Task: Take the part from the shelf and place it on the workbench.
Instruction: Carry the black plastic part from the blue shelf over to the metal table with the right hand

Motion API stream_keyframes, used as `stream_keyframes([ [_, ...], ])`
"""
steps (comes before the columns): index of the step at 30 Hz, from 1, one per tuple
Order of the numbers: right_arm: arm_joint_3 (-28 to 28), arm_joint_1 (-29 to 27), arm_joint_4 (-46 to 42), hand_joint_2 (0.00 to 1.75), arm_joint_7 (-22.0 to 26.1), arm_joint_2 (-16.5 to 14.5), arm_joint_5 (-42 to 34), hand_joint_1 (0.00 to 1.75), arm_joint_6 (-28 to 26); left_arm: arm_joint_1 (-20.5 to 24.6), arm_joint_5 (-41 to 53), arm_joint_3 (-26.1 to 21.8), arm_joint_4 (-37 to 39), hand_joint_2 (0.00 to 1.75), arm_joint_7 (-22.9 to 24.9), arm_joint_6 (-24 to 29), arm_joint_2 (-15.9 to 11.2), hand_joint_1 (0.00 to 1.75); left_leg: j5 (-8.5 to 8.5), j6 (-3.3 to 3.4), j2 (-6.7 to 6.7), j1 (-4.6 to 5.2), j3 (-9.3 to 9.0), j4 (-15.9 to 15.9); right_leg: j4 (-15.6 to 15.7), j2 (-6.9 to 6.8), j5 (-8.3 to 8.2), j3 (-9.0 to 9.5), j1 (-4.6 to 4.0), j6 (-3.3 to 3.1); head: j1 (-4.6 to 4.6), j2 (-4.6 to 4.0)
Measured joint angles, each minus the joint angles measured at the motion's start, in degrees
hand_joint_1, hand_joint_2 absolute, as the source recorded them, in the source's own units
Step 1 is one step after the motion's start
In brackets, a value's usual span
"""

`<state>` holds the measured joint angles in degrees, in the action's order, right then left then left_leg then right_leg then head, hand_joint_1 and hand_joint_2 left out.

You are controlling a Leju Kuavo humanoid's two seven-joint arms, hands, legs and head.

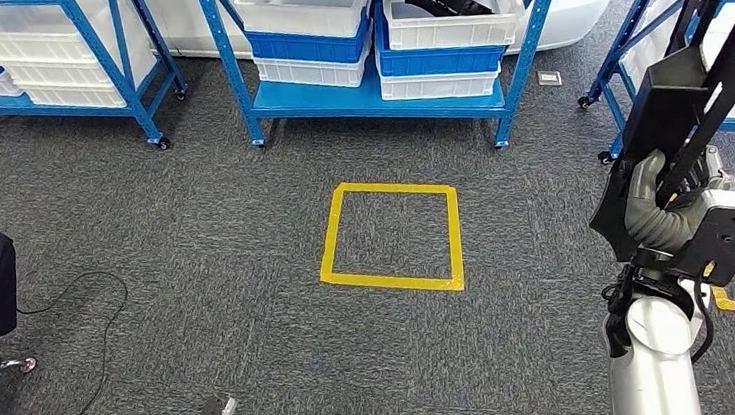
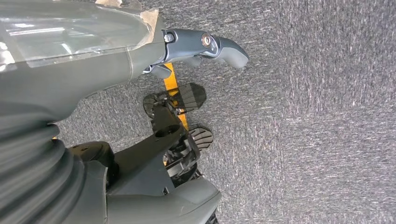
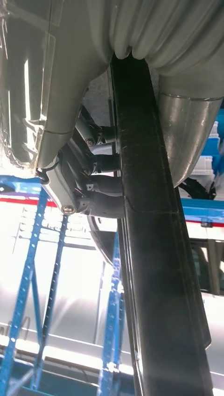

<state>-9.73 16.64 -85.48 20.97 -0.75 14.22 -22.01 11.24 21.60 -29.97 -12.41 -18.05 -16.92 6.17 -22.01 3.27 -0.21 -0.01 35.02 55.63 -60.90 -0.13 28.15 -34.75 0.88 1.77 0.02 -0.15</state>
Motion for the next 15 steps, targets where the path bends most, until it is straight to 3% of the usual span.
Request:
stream_keyframes([
  [8,0.00,0.03,0.01,1.75,-0.05,0.01,0.07,1.75,0.04,0.00,-0.01,0.00,0.00,1.75,-0.02,0.01,-0.02,0.00,0.06,0.05,0.05,0.00,0.07,0.00,-1.75,0.02,0.97,-0.76,0.03,-0.22,0.00,0.00],
  [10,-0.01,-0.01,0.03,1.75,-0.25,-0.01,0.17,1.75,0.14,-0.07,-0.02,-0.01,0.00,1.75,-0.04,0.02,-0.08,0.00,0.16,0.02,0.32,-0.01,0.33,0.02,-6.93,0.02,3.24,-3.00,0.12,-0.41,0.02,0.00],
  [11,-0.02,-0.03,0.07,1.75,-0.44,-0.04,0.24,1.75,0.24,-0.19,-0.04,-0.02,0.00,1.75,-0.08,0.02,-0.10,0.00,0.33,-0.13,0.71,-0.05,0.60,0.06,-9.34,0.02,4.15,-3.85,0.26,-0.19,0.01,0.00],
  [12,-0.02,-0.01,0.11,1.75,-0.63,-0.10,0.34,1.75,0.36,-0.33,-0.08,-0.02,0.00,1.75,-0.16,0.02,-0.11,0.00,0.53,-0.38,1.29,-0.16,0.94,0.22,-9.50,0.07,4.25,-3.44,0.52,0.34,0.01,0.00],
  [14,-0.09,0.37,0.34,1.75,-0.99,-0.38,0.69,1.75,0.68,-0.68,-0.20,-0.02,0.01,1.75,-0.53,0.05,-0.20,0.00,0.98,-1.66,2.89,-0.28,2.06,1.15,-2.46,0.73,1.83,0.82,0.83,0.88,-0.01,0.00],
  [15,-0.11,0.60,0.46,1.75,-1.09,-0.60,0.92,1.75,0.80,-0.88,-0.24,-0.01,0.01,1.75,-0.69,0.08,-0.26,0.00,0.09,-2.45,2.80,-0.40,3.11,2.93,1.02,0.68,0.53,2.66,0.92,0.34,-0.11,0.00],
])
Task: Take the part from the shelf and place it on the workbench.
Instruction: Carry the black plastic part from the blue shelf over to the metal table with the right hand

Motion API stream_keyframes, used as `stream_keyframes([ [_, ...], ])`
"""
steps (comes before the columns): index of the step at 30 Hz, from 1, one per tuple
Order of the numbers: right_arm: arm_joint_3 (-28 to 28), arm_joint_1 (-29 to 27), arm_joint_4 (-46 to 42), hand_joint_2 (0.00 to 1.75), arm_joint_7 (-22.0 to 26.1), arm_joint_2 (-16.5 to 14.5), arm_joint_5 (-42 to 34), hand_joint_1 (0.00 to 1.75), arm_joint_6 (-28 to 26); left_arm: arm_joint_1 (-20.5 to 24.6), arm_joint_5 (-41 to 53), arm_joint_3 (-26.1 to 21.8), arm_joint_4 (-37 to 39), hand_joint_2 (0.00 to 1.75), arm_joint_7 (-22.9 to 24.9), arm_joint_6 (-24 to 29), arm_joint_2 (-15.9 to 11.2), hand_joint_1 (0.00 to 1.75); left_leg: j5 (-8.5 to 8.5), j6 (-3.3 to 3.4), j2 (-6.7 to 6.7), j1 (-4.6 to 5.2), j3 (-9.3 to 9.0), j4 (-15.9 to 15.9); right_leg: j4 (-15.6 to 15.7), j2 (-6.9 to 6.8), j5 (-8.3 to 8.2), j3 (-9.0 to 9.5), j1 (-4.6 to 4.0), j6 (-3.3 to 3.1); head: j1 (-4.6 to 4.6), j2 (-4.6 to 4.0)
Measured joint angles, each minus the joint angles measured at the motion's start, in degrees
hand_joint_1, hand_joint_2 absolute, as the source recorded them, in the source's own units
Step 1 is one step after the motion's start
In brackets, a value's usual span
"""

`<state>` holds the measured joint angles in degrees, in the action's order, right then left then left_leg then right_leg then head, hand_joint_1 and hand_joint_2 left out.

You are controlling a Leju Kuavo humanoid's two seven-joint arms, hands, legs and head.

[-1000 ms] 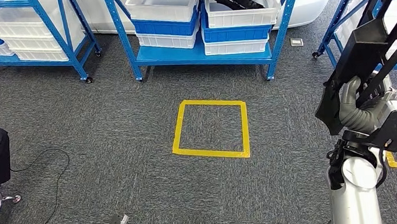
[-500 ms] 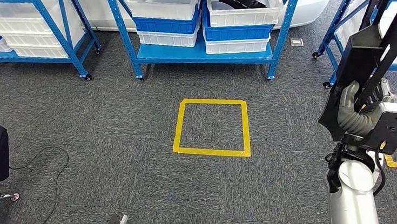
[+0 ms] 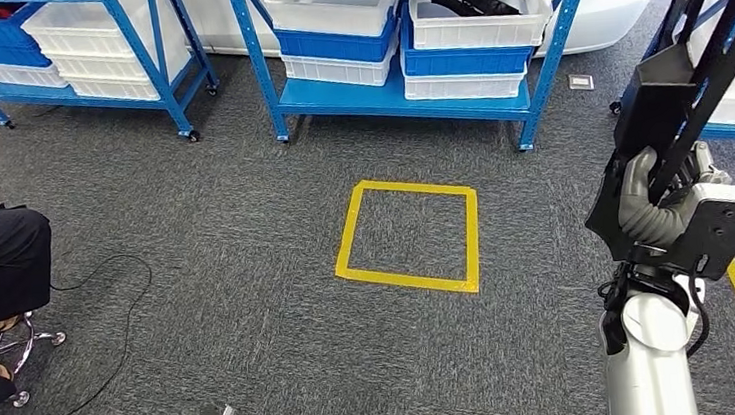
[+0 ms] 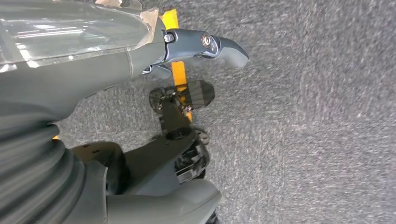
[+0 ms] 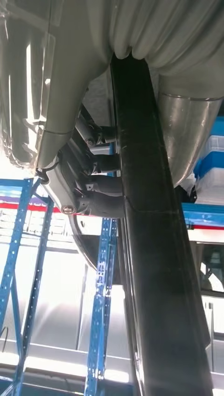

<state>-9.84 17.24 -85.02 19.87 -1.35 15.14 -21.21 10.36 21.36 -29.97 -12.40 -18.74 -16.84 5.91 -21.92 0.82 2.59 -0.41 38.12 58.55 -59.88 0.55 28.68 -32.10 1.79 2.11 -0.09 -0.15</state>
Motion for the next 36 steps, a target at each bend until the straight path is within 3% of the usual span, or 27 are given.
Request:
stream_keyframes([
  [2,-0.01,0.23,0.19,1.75,-0.14,-0.34,0.32,1.75,0.10,-0.35,-0.01,0.03,0.01,1.75,-0.15,0.03,-0.08,0.00,-3.65,-1.21,-1.06,-0.20,3.18,6.64,1.33,-0.87,-0.94,0.34,-0.17,-1.61,-0.25,0.00],
  [3,0.01,0.19,0.19,1.75,-0.14,-0.42,0.42,1.75,0.10,-0.40,-0.01,0.05,0.01,1.75,-0.14,0.05,-0.08,0.00,-6.23,-1.47,-1.92,-0.29,5.13,11.34,1.36,-1.43,-1.16,0.13,-0.18,-2.05,-0.32,0.00],
  [5,0.03,-0.02,0.19,1.75,-0.14,-0.43,0.47,1.75,0.10,-0.45,-0.01,0.05,0.01,1.75,-0.11,0.09,-0.05,0.00,-8.11,-1.52,-2.16,-0.31,6.82,16.32,1.35,-2.30,-1.27,-0.15,-0.37,-2.18,-0.32,0.00],
  [6,0.05,-0.10,0.19,1.75,-0.14,-0.44,0.49,1.75,0.10,-0.47,-0.01,0.05,0.01,1.75,-0.09,0.10,-0.07,0.00,-7.51,-1.36,-2.24,-0.29,5.89,15.39,1.34,-2.76,-1.30,-0.20,-0.44,-2.21,-0.32,0.00],
  [8,0.08,-0.12,0.18,1.75,-0.14,-0.47,0.56,1.75,0.07,-0.43,-0.02,0.05,0.01,1.75,-0.07,0.13,-0.11,0.00,-4.79,-0.64,-3.37,-0.09,1.05,7.94,1.35,-3.65,-1.30,-0.11,-0.57,-2.18,-0.32,0.00],
  [10,0.16,-0.10,0.13,1.75,-0.15,-0.46,0.64,1.75,-0.10,-0.27,-0.14,0.05,-0.01,1.75,-0.08,0.14,-0.16,0.00,-3.33,0.06,-4.94,0.44,-2.92,1.29,1.32,-4.47,-1.26,-0.11,-0.93,-2.00,-0.27,0.00],
  [11,0.22,-0.10,0.10,1.75,-0.20,-0.45,0.66,1.75,-0.19,-0.24,-0.23,0.05,-0.01,1.75,-0.08,0.15,-0.17,0.00,-3.30,0.29,-5.32,0.72,-3.58,-0.04,1.33,-4.87,-1.25,-0.13,-1.04,-1.81,-0.27,0.00],
  [13,0.38,-0.11,0.02,1.75,-0.37,-0.50,0.64,1.75,-0.27,-0.34,-0.54,0.02,-0.01,1.75,-0.08,0.19,-0.23,0.00,-3.13,0.75,-4.44,0.95,-3.46,-0.50,1.52,-5.59,-1.30,-0.02,-1.13,-1.18,-0.28,0.00],
  [15,0.75,-0.20,-0.07,1.75,-0.51,-0.59,0.56,1.75,-0.27,-0.42,-0.85,-0.02,-0.01,1.75,-0.09,0.26,-0.21,0.00,-2.47,1.39,-3.57,0.73,-3.74,-1.32,0.61,-4.54,-0.60,-0.40,-1.06,-0.68,-0.25,0.00],
  [16,1.04,-0.26,-0.11,1.75,-0.54,-0.56,0.51,1.75,-0.27,-0.37,-0.98,-0.03,-0.01,1.75,-0.10,0.34,-0.17,0.00,-2.11,1.71,-3.15,0.54,-3.89,-1.72,-1.27,-3.40,0.47,-1.22,-1.04,-0.67,-0.17,0.00],
  [18,1.69,-0.68,-0.11,1.75,-0.55,-0.38,0.45,1.75,-0.27,-0.32,-1.22,-0.04,-0.01,1.75,-0.15,0.61,-0.12,0.00,-1.79,2.04,-2.14,0.42,-3.74,-1.88,-8.26,-1.41,3.62,-4.46,-0.91,-1.00,-0.02,0.00],
  [20,2.28,-1.46,-0.11,1.75,-0.55,-0.28,0.44,1.75,-0.21,-0.51,-2.06,-0.08,0.01,1.75,-0.42,0.79,-0.07,0.00,-1.65,2.06,-0.90,0.45,-3.52,-1.86,-13.86,-0.92,5.40,-7.15,-0.90,-0.84,0.08,0.00],
  [21,2.56,-1.84,-0.11,1.75,-0.52,-0.28,0.45,1.75,-0.09,-0.63,-2.90,-0.18,0.02,1.75,-0.62,0.70,-0.04,0.00,-1.57,2.00,-0.24,0.46,-3.46,-1.84,-13.60,-0.83,4.96,-7.00,-0.91,-0.49,0.09,0.00],
  [22,2.82,-2.13,-0.12,1.75,-0.46,-0.28,0.46,1.75,0.04,-0.72,-3.94,-0.38,0.04,1.75,-0.84,0.48,-0.02,0.00,-1.47,1.90,0.39,0.46,-3.44,-1.82,-10.97,-0.63,3.70,-5.66,-0.89,-0.08,0.09,0.00],
  [24,3.27,-2.46,-0.13,1.75,-0.18,-0.29,0.48,1.75,0.28,-0.80,-5.89,-1.17,0.07,1.75,-1.24,-0.16,0.01,0.00,-1.32,1.57,1.55,0.53,-3.37,-1.68,-2.66,0.88,0.66,-1.47,-0.83,0.36,0.09,0.00],
  [26,3.61,-2.70,-0.25,1.75,0.20,-0.28,0.57,1.75,0.34,-0.94,-7.56,-2.26,0.09,1.75,-1.69,-0.62,-0.02,0.00,-1.28,1.05,2.41,0.67,-3.14,-1.52,2.07,2.04,-0.80,0.74,-0.92,-0.19,0.08,0.00],
  [28,3.95,-3.07,-0.52,1.75,0.46,-0.29,0.68,1.75,0.34,-1.35,-9.27,-3.51,0.10,1.75,-2.35,0.20,-0.11,0.00,-1.09,0.39,3.13,0.62,-2.82,-1.60,2.52,1.54,-1.14,0.97,-1.03,-1.11,0.09,0.00],
  [29,4.10,-3.35,-0.75,1.75,0.59,-0.30,0.69,1.75,0.31,-1.65,-10.06,-4.20,0.12,1.75,-2.78,1.30,-0.18,0.00,-1.11,0.11,2.97,0.50,-2.63,-1.45,2.64,1.11,-1.34,1.13,-0.91,-1.47,0.09,0.00],
  [31,4.44,-4.35,-1.42,1.75,1.03,-0.31,0.67,1.75,0.20,-2.11,-11.30,-5.56,0.17,1.75,-3.44,4.12,-0.40,0.00,-2.87,-0.49,1.08,0.33,-1.36,1.16,2.92,0.10,-1.73,1.30,-0.53,-2.25,-0.08,0.00],
  [33,4.90,-5.67,-2.08,1.75,1.43,-0.27,0.59,1.75,0.01,-2.39,-12.47,-6.98,0.25,1.75,-3.25,7.43,-0.71,0.00,-6.89,-1.20,-1.19,0.05,1.90,8.26,2.98,-1.03,-1.79,1.28,-0.50,-2.67,-0.30,0.00],
  [34,5.08,-6.34,-2.36,1.75,1.57,-0.25,0.56,1.75,-0.13,-2.61,-13.11,-7.74,0.29,1.75,-2.76,9.31,-0.87,0.00,-8.61,-1.56,-1.62,-0.17,3.74,12.16,2.98,-1.61,-1.75,1.21,-0.50,-2.70,-0.35,0.00],
  [35,5.18,-7.01,-2.62,1.75,1.67,-0.24,0.54,1.75,-0.27,-2.98,-13.88,-8.55,0.34,1.75,-2.15,10.91,-1.07,0.00,-9.47,-1.86,-1.85,-0.41,4.92,14.74,2.98,-2.15,-1.74,1.14,-0.48,-2.69,-0.36,0.00],
  [36,5.21,-7.72,-2.93,1.75,1.82,-0.26,0.57,1.75,-0.45,-3.48,-14.77,-9.40,0.38,1.75,-1.57,11.83,-1.28,0.00,-9.22,-2.09,-2.05,-0.63,4.97,15.10,2.97,-2.67,-1.72,1.11,-0.42,-2.67,-0.37,0.00],
])
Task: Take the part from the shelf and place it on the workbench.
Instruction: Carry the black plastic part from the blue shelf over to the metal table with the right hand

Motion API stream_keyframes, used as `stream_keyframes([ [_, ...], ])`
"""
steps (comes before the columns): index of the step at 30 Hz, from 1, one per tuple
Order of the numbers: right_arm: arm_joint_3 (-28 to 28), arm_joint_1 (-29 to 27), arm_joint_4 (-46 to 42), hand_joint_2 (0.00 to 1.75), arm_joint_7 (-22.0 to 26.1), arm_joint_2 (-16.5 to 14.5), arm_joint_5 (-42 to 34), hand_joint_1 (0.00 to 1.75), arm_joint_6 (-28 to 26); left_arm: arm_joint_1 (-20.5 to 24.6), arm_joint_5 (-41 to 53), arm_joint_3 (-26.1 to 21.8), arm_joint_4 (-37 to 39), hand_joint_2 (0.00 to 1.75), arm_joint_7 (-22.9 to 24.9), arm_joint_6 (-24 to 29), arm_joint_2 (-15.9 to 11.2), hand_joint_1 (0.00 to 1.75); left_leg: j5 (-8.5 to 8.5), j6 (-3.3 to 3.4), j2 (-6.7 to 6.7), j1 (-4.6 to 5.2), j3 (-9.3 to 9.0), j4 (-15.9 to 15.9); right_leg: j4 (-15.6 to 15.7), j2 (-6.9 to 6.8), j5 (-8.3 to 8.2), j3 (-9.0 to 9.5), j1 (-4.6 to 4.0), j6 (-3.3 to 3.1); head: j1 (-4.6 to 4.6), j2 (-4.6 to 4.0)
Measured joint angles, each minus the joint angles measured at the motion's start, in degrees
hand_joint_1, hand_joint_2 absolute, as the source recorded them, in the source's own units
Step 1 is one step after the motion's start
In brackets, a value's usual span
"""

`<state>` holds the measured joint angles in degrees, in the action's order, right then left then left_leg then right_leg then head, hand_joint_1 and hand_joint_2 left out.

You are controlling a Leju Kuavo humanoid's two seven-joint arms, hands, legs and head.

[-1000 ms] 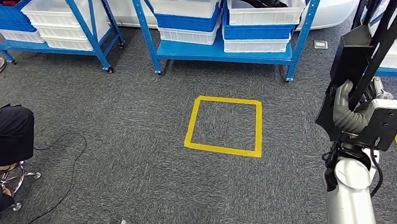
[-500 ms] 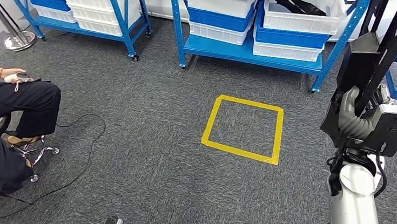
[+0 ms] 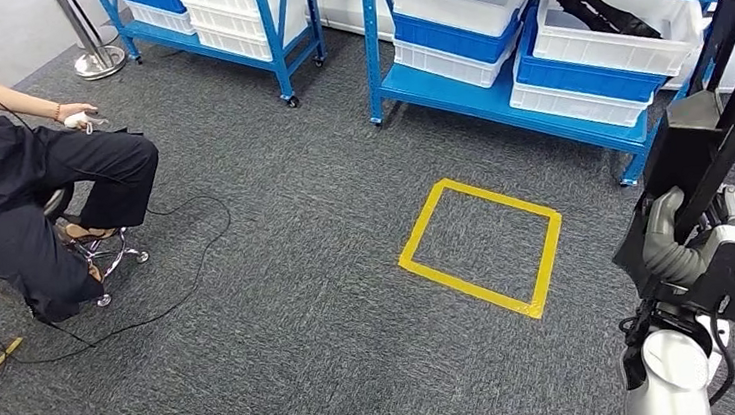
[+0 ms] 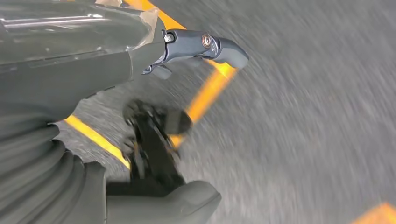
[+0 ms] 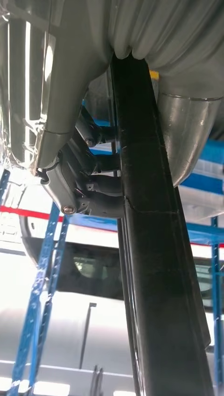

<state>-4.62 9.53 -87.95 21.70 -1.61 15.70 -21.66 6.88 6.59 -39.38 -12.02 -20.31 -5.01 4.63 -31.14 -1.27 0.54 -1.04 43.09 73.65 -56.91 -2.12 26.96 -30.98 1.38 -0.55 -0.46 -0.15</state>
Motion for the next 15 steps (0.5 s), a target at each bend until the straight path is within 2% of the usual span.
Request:
stream_keyframes([
  [1,0.02,-0.75,-0.39,1.75,0.18,-0.05,0.06,1.75,-0.17,-0.56,-0.89,-0.88,0.04,1.75,0.40,0.22,-0.24,0.00,1.20,-0.16,-0.36,-0.19,-1.25,-2.09,-0.01,-0.51,0.06,0.02,0.11,0.11,0.01,0.00],
  [2,0.05,-1.51,-0.88,1.75,0.37,-0.11,0.15,1.75,-0.36,-1.09,-1.78,-1.75,0.06,1.75,0.55,-0.22,-0.46,0.00,2.85,-0.27,-1.16,-0.32,-3.54,-5.98,-0.03,-1.01,0.16,0.11,0.19,0.27,-0.02,0.00],
  [4,0.27,-3.04,-2.14,1.75,0.72,-0.22,0.32,1.75,-0.75,-1.79,-2.94,-3.25,0.09,1.75,0.26,-1.49,-0.75,0.00,5.25,-0.16,-3.52,-0.30,-7.94,-13.54,-0.12,-2.04,0.54,0.24,-0.02,0.93,-0.07,0.00],
  [5,0.47,-3.70,-2.86,1.75,0.98,-0.28,0.38,1.75,-0.89,-2.08,-3.23,-3.85,0.12,1.75,-0.16,-2.04,-0.83,0.00,5.66,0.14,-4.18,-0.16,-9.05,-15.40,-0.13,-2.57,0.72,0.41,-0.22,1.36,0.04,0.00],
  [6,0.64,-4.28,-3.52,1.75,1.28,-0.38,0.40,1.75,-0.98,-2.41,-3.28,-4.32,0.14,1.75,-0.75,-2.48,-0.86,0.00,5.68,0.58,-4.22,0.07,-9.30,-15.96,-0.07,-3.12,0.87,0.61,-0.40,1.84,0.18,0.00],
  [8,0.87,-5.11,-4.68,1.75,1.90,-0.70,0.39,1.75,-1.00,-3.22,-2.94,-4.86,0.22,1.75,-2.13,-3.13,-0.89,0.00,5.92,1.71,-2.93,0.41,-9.27,-16.11,0.07,-4.00,1.05,1.05,-0.34,2.79,0.43,0.00],
  [9,0.97,-5.45,-5.13,1.75,2.13,-0.88,0.38,1.75,-0.93,-3.52,-2.56,-4.97,0.26,1.75,-2.84,-3.33,-0.79,0.00,6.15,2.27,-2.39,0.46,-9.32,-16.33,-0.46,-3.52,1.49,0.90,-0.19,3.06,0.49,0.00],
  [10,1.14,-5.78,-5.54,1.75,2.33,-1.03,0.38,1.75,-0.81,-3.65,-2.10,-4.99,0.30,1.75,-3.51,-3.52,-0.71,0.00,6.41,2.84,-1.86,0.42,-9.37,-16.55,-2.06,-2.46,2.43,0.22,-0.04,3.09,0.52,0.00],
  [11,1.38,-6.10,-5.84,1.75,2.50,-1.12,0.39,1.75,-0.69,-3.65,-1.62,-4.99,0.32,1.75,-4.14,-3.71,-0.62,0.00,6.61,3.30,-1.30,0.35,-9.36,-16.71,-4.90,-1.03,3.90,-1.14,0.11,2.95,0.60,0.00],
  [12,1.63,-6.42,-6.00,1.75,2.63,-1.18,0.44,1.75,-0.56,-3.59,-1.19,-4.99,0.33,1.75,-4.69,-3.89,-0.51,0.00,6.70,3.59,-0.69,0.44,-9.25,-16.71,-8.88,0.40,5.67,-3.01,0.10,2.70,0.65,0.00],
  [13,1.85,-6.74,-6.09,1.75,2.71,-1.22,0.49,1.75,-0.44,-3.52,-0.83,-4.99,0.33,1.75,-5.12,-4.04,-0.43,0.00,6.75,3.78,0.00,0.54,-9.14,-16.71,-13.07,1.23,7.22,-5.10,0.02,2.56,0.65,0.00],
  [14,2.03,-7.01,-6.12,1.75,2.72,-1.27,0.53,1.75,-0.39,-3.49,-0.56,-4.98,0.35,1.75,-5.41,-4.16,-0.30,0.00,6.79,3.86,0.74,0.69,-9.08,-16.70,-16.14,1.62,8.12,-6.75,-0.10,2.59,0.65,0.00],
  [15,2.14,-7.23,-6.12,1.75,2.72,-1.32,0.57,1.75,-0.36,-3.49,-0.35,-4.98,0.37,1.75,-5.60,-4.25,-0.17,0.00,6.84,3.93,1.49,0.85,-9.05,-16.68,-17.21,1.83,8.08,-7.42,-0.27,2.76,0.65,0.00],
])
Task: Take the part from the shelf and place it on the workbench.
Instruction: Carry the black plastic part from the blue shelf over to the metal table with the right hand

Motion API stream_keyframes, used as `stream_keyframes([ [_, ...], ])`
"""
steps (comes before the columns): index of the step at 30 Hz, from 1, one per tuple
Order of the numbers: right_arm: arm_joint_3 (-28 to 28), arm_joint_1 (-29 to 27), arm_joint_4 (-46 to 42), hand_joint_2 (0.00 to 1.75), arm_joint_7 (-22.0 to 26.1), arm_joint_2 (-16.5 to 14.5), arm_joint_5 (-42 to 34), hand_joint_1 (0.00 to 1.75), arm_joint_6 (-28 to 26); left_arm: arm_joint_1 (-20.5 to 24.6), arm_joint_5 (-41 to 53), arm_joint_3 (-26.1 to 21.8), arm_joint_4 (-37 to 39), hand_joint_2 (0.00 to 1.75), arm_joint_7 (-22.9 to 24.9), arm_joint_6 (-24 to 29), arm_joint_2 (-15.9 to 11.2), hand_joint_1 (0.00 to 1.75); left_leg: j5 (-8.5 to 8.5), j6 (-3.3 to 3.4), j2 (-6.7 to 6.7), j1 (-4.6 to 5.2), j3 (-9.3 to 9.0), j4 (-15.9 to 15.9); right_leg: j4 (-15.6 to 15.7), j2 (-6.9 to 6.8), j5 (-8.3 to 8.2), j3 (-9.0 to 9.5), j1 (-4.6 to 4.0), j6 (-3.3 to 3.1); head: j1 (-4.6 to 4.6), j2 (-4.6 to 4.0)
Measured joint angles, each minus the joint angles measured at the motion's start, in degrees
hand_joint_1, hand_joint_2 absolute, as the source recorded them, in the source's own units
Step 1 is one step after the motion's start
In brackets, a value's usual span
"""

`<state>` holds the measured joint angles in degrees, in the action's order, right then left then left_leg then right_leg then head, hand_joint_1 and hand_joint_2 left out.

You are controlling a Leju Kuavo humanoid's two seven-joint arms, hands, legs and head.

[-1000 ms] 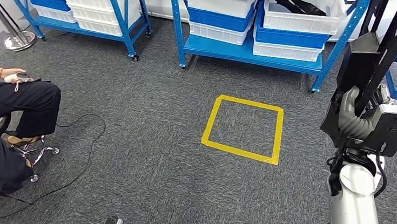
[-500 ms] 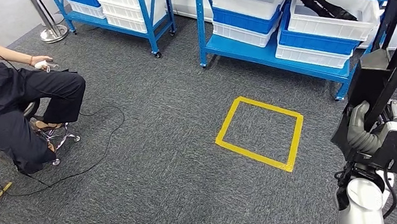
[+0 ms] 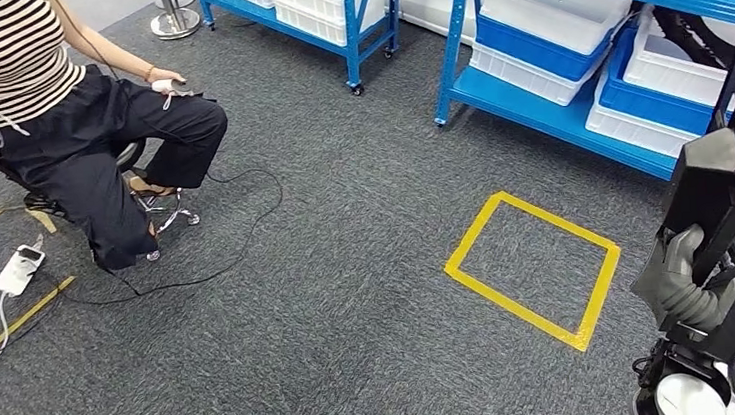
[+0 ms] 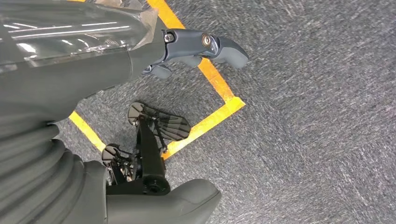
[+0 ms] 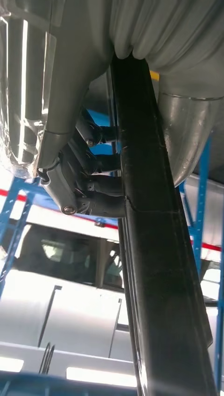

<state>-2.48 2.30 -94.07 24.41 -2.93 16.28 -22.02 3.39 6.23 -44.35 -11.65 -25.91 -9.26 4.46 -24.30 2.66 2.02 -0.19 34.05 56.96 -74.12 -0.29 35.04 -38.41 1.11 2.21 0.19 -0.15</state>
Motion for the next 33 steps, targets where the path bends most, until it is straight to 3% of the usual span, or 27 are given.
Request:
stream_keyframes([
  [1,0.08,-0.12,-0.03,1.75,0.00,-0.05,0.04,1.75,0.02,0.00,0.14,0.01,0.02,1.75,-0.14,-0.11,0.15,0.00,0.04,0.05,0.71,0.18,-0.02,0.01,1.41,0.17,-1.00,0.53,-0.17,0.24,-0.01,0.00],
  [3,0.14,-0.15,-0.19,1.75,0.01,-0.14,0.27,1.75,0.20,0.03,0.79,0.08,0.04,1.75,-0.75,-0.56,0.45,0.00,0.13,0.06,1.98,0.42,-0.09,0.03,9.41,1.56,-4.45,4.18,-0.41,0.41,0.00,0.00],
  [5,0.15,-0.17,-0.40,1.75,0.07,-0.21,0.70,1.75,0.62,0.29,2.47,0.55,0.04,1.75,-1.65,-0.41,0.83,0.00,0.17,-0.19,3.03,0.75,-0.02,0.18,15.80,3.43,-6.85,6.96,-0.58,-0.27,-0.05,0.00],
  [6,0.16,-0.18,-0.45,1.75,0.10,-0.25,0.90,1.75,0.83,0.45,3.64,1.08,0.04,1.75,-1.92,0.21,1.02,0.00,0.19,-0.43,3.51,0.80,0.07,0.19,16.88,3.83,-7.18,7.37,-0.71,-0.76,-0.08,0.00],
  [8,0.16,-0.16,-0.50,1.75,0.16,-0.48,1.25,1.75,1.20,0.68,5.36,2.35,0.04,1.75,-1.69,1.77,1.28,0.00,0.27,-1.02,4.31,0.75,0.32,0.21,17.27,2.99,-7.47,7.73,-0.64,-1.62,-0.06,0.00],
  [9,0.15,-0.14,-0.52,1.75,0.17,-0.69,1.44,1.75,1.36,0.73,5.65,2.80,0.06,1.75,-1.21,2.26,1.42,0.00,0.00,-1.33,3.89,0.74,0.57,0.60,17.48,2.49,-7.63,7.97,-0.45,-2.01,-0.08,0.00],
  [11,0.14,-0.14,-0.53,1.75,0.19,-1.18,1.83,1.75,1.67,0.86,5.05,3.13,0.08,1.75,0.32,2.68,1.60,0.00,-2.32,-2.00,1.52,0.62,2.36,4.24,17.87,1.36,-7.94,8.38,0.00,-2.73,-0.30,0.00],
  [12,0.14,-0.16,-0.50,1.75,0.18,-1.41,1.98,1.75,1.79,0.91,4.61,3.16,0.09,1.75,1.11,2.81,1.69,0.00,-4.20,-2.41,0.11,0.46,4.03,7.62,17.88,0.82,-7.92,8.41,-0.11,-2.93,-0.41,0.00],
  [14,0.14,-0.18,-0.34,1.75,0.17,-1.83,2.16,1.75,2.03,0.89,4.01,3.17,0.09,1.75,2.39,3.37,1.67,0.00,-7.19,-3.18,-1.09,-0.12,7.81,14.80,17.85,-0.36,-7.84,8.38,-0.20,-3.15,-0.51,0.00],
  [15,0.14,-0.18,-0.20,1.75,0.17,-2.04,2.21,1.75,2.15,0.80,4.00,3.17,0.09,1.75,2.81,3.84,1.65,0.00,-7.27,-3.50,-1.29,-0.40,8.75,16.31,17.83,-0.95,-7.76,8.37,-0.18,-3.13,-0.52,0.00],
  [16,0.14,-0.18,-0.03,1.75,0.17,-2.24,2.22,1.75,2.24,0.70,4.15,3.17,0.09,1.75,3.13,4.38,1.60,0.00,-6.26,-3.73,-1.54,-0.66,8.49,15.51,17.82,-1.52,-7.65,8.43,-0.15,-3.04,-0.54,0.00],
  [18,0.14,-0.17,0.25,1.75,0.19,-2.64,2.23,1.75,2.36,0.57,4.50,3.17,0.09,1.75,3.51,5.43,1.48,0.00,-2.44,-3.90,-2.97,-0.98,4.73,8.14,17.80,-2.60,-7.25,8.78,-0.08,-2.57,-0.56,0.00],
  [20,0.14,-0.18,0.36,1.75,0.24,-2.90,2.24,1.75,2.45,0.58,4.73,3.17,0.09,1.75,3.70,6.09,1.39,0.00,-0.12,-3.47,-4.43,-0.78,1.32,1.80,17.75,-3.56,-6.72,9.12,-0.40,-1.81,-0.50,0.00],
  [21,0.13,-0.16,0.37,1.75,0.28,-2.98,2.25,1.75,2.50,0.56,4.83,3.17,0.09,1.75,3.76,6.29,1.38,0.00,0.08,-3.09,-4.66,-0.54,0.74,0.68,17.74,-3.97,-6.50,9.24,-0.57,-1.42,-0.44,0.00],
  [23,0.10,-0.12,0.37,1.75,0.39,-3.12,2.25,1.75,2.60,0.41,4.95,3.17,0.10,1.75,3.82,6.55,1.36,0.00,0.05,-2.14,-3.62,-0.10,0.84,0.53,17.80,-4.75,-6.19,9.50,-0.64,-0.70,-0.27,0.00],
  [25,0.09,-0.12,0.37,1.75,0.61,-3.27,2.20,1.75,2.68,0.23,5.01,3.17,0.11,1.75,3.90,6.52,1.40,0.00,0.30,-1.22,-2.68,-0.11,0.67,0.14,16.47,-3.76,-5.17,9.06,-0.38,-0.31,-0.21,0.00],
  [26,0.09,-0.14,0.37,1.75,0.78,-3.29,2.14,1.75,2.74,0.23,5.03,3.17,0.11,1.75,3.98,6.43,1.41,0.00,0.45,-0.80,-2.26,-0.23,0.57,-0.06,14.30,-2.65,-4.02,8.06,-0.27,-0.37,-0.17,0.00],
  [28,0.09,-0.14,0.37,1.75,1.12,-3.28,1.92,1.75,2.88,0.30,5.11,3.17,0.11,1.75,4.29,6.22,1.37,0.00,0.48,-0.29,-1.37,-0.29,0.58,-0.11,6.82,-0.69,-0.83,4.24,-0.11,-0.79,-0.09,0.00],
  [30,0.02,0.02,0.35,1.75,1.28,-3.26,1.78,1.75,2.95,0.28,5.30,3.17,0.11,1.75,4.71,5.98,1.34,0.00,0.44,-0.20,-0.15,-0.22,0.61,-0.09,0.71,-0.17,0.79,0.78,-0.12,-0.61,-0.08,0.00],
  [31,-0.06,0.29,0.29,1.75,1.33,-3.26,1.84,1.75,2.97,0.26,5.44,3.17,0.11,1.75,4.93,5.86,1.34,0.00,0.44,-0.21,0.56,-0.20,0.59,-0.07,0.54,-0.05,0.21,0.40,-0.14,-0.22,-0.04,0.00],
  [33,-0.50,1.61,-0.15,1.75,1.05,-3.25,2.48,1.75,2.93,0.27,5.71,3.17,0.11,1.75,5.33,5.69,1.40,0.00,0.42,-0.32,1.86,-0.21,0.53,0.07,6.65,0.65,-3.19,2.76,0.07,0.80,0.02,0.00],
])
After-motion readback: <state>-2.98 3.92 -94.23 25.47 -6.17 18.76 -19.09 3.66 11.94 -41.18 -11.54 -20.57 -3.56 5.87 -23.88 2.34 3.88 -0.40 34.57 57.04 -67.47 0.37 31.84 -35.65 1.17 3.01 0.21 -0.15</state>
